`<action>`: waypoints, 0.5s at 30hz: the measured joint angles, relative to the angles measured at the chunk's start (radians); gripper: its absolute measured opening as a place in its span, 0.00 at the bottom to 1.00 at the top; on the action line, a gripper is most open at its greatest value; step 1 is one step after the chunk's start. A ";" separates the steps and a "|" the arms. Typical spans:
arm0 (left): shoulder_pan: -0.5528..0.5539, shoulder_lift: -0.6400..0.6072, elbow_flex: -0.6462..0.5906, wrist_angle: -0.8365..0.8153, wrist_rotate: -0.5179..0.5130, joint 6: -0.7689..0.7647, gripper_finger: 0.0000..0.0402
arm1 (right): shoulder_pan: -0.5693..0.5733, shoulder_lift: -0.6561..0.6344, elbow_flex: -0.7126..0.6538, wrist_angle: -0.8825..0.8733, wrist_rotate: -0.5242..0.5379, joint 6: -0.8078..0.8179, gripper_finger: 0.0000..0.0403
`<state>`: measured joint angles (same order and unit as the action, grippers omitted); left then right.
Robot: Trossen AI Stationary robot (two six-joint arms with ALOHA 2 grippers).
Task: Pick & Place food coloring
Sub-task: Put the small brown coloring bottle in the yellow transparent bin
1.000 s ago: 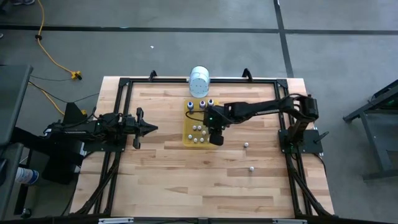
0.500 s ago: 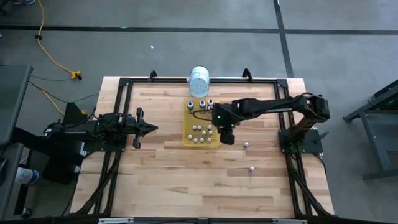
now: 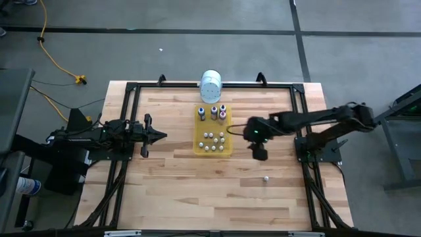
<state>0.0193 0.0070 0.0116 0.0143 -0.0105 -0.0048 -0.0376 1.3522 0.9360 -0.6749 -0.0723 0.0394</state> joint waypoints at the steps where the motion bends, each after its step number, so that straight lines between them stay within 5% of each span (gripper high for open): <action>1: 0.000 0.000 0.000 0.000 0.000 0.000 0.00 | 0.009 -0.036 -0.037 0.009 0.000 0.009 0.42; 8: 0.000 0.000 0.000 0.000 0.000 0.000 0.00 | 0.070 -0.290 -0.256 0.019 0.022 0.065 0.57; 15: 0.000 0.000 0.000 0.000 0.000 0.000 0.00 | 0.144 -0.445 -0.374 0.095 0.065 0.107 0.61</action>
<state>0.0192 0.0070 0.0116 0.0142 -0.0105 -0.0048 0.1060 0.9069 0.5625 -0.5801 -0.0074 0.1464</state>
